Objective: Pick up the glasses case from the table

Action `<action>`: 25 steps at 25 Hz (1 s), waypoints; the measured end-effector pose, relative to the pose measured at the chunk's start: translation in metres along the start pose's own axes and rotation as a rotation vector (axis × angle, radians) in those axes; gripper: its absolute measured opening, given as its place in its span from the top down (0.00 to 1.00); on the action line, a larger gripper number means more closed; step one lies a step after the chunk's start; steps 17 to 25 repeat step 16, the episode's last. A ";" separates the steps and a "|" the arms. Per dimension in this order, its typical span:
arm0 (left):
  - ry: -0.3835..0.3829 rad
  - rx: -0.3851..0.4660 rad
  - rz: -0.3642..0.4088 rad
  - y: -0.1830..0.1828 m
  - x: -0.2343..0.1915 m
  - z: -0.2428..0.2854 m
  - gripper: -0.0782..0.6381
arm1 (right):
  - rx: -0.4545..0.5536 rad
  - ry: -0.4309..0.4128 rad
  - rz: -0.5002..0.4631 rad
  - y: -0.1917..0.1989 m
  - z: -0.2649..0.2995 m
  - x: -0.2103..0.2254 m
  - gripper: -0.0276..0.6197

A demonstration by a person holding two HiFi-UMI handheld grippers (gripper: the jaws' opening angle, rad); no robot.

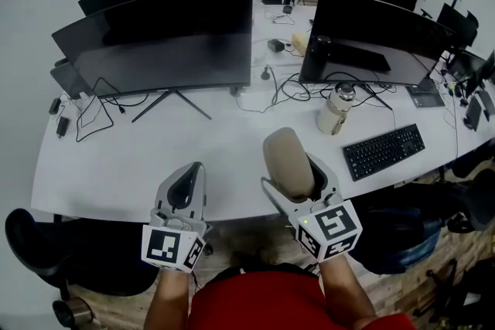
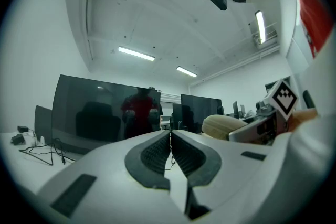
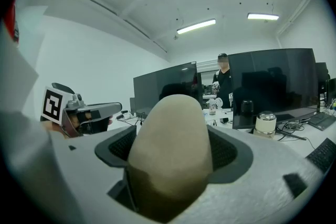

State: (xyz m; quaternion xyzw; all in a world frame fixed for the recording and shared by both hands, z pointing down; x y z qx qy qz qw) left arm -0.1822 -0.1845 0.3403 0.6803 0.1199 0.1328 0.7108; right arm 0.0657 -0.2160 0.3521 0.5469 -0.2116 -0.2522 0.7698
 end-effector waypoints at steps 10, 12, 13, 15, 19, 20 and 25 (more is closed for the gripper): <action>0.019 -0.001 -0.007 0.003 0.003 0.002 0.88 | -0.009 0.016 0.006 0.004 -0.003 0.001 0.33; 0.021 -0.001 -0.008 0.003 0.004 0.003 0.88 | -0.012 0.016 0.009 0.005 -0.003 0.001 0.33; 0.021 0.000 -0.008 0.002 0.004 0.003 0.88 | -0.014 0.016 0.011 0.005 -0.003 0.001 0.33; 0.022 0.000 -0.008 0.003 0.004 0.004 0.88 | -0.014 0.016 0.015 0.005 -0.003 0.002 0.33; 0.022 0.001 -0.008 0.003 0.004 0.004 0.88 | -0.014 0.016 0.017 0.006 -0.003 0.002 0.33; 0.022 0.001 -0.008 0.003 0.004 0.004 0.88 | -0.014 0.016 0.017 0.006 -0.003 0.002 0.33; 0.022 0.001 -0.008 0.003 0.004 0.004 0.88 | -0.014 0.016 0.017 0.006 -0.003 0.002 0.33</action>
Point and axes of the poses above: the fingertips, and each gripper's own axes: z forward along the fingers, x to its right, y out of its underside, the point moved 10 cm from there along -z, backward along the fingers, and after that the axes turned 6 degrees about -x, right-handed, at the moved point
